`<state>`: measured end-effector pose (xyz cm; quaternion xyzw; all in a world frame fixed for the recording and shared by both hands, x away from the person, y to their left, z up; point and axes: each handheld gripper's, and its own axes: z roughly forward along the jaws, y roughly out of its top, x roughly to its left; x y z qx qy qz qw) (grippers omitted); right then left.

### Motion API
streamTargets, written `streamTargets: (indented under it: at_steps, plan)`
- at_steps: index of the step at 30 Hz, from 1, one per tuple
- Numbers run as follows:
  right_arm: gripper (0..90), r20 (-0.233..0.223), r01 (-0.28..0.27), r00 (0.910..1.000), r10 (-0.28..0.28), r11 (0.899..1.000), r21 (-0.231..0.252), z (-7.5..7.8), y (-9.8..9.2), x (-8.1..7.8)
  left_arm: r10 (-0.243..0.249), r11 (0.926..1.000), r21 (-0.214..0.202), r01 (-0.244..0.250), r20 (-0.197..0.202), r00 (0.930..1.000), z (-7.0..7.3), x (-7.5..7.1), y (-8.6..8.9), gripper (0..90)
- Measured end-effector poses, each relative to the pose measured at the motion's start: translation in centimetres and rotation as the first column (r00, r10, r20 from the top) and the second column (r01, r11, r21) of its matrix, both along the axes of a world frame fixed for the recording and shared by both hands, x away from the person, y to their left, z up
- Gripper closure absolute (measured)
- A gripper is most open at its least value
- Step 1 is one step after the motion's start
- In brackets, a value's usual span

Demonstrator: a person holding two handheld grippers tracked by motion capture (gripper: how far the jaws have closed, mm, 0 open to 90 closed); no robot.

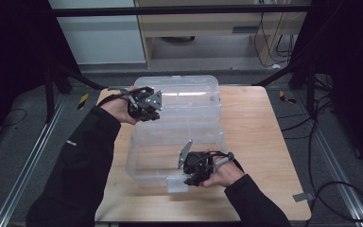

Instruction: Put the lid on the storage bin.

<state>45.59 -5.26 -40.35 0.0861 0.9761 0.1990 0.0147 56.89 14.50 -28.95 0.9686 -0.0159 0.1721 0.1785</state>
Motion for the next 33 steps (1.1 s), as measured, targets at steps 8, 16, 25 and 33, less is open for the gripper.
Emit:
streamTargets:
  at_steps: [8,16,25,33]
  plan:
    - [67.7,0.005,-0.005,1.0,0.005,1.0,-0.002,0.0,0.0,0.0,-0.018,0.9998,-0.011,0.019,0.017,0.9997,0.1,-1.4,0.2,88.0]
    - [67.5,0.008,0.002,1.0,-0.002,1.0,-0.002,0.0,0.1,-0.2,-0.008,0.9998,-0.02,0.009,0.031,0.9995,0.0,-3.1,0.3,88.0]
    - [67.4,0.017,-0.004,0.9998,0.004,1.0,-0.004,0.0,0.0,-0.2,-0.005,0.9998,-0.021,0.006,0.046,0.9989,-0.2,-4.6,0.3,88.0]
    - [67.2,0.029,-0.006,0.9995,0.006,1.0,0.001,0.0,0.0,-0.4,-0.001,0.9989,-0.046,0.003,0.05,0.9987,-0.5,-5.5,0.7,87.8]
